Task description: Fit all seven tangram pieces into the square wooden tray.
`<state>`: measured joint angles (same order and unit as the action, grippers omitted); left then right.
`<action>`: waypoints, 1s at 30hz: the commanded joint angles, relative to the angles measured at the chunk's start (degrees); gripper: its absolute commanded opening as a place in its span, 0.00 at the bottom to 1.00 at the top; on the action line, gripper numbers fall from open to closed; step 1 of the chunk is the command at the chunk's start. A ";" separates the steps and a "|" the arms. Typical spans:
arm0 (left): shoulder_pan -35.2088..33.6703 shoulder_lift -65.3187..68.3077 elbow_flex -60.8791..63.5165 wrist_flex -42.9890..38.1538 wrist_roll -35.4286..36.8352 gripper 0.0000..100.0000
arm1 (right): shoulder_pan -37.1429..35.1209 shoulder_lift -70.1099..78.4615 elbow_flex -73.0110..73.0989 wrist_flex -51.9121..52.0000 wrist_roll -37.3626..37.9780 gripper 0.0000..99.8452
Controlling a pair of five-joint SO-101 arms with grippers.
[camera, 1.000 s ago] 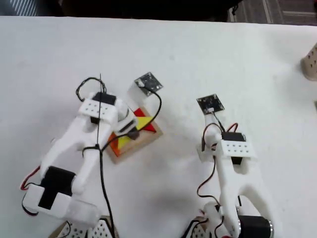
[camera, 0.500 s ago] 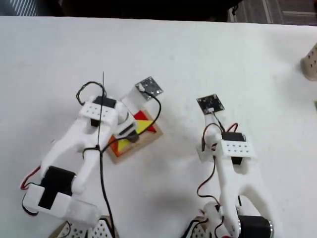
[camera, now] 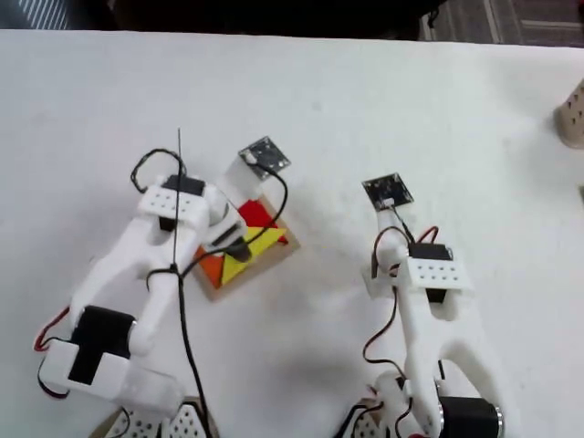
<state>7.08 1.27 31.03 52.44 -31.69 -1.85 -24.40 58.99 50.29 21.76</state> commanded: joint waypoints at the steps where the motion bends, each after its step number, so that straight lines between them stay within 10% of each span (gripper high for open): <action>1: -1.63 -0.75 -2.90 -1.32 -0.35 0.31 | -0.22 0.04 -2.20 0.31 0.62 0.02; 13: 1.10 -9.54 -2.29 -1.85 24.62 0.31 | -0.22 -0.04 -2.20 0.22 0.62 0.02; 20: 7.78 -9.98 5.45 -16.88 31.82 0.31 | -0.22 -0.04 -2.20 0.31 0.62 0.02; 30: 10.33 4.18 -5.89 -18.46 35.52 0.06 | -0.22 -0.13 -2.20 0.57 0.62 0.02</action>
<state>16.92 1.98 32.35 35.82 3.03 -1.93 -24.40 58.99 50.29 21.76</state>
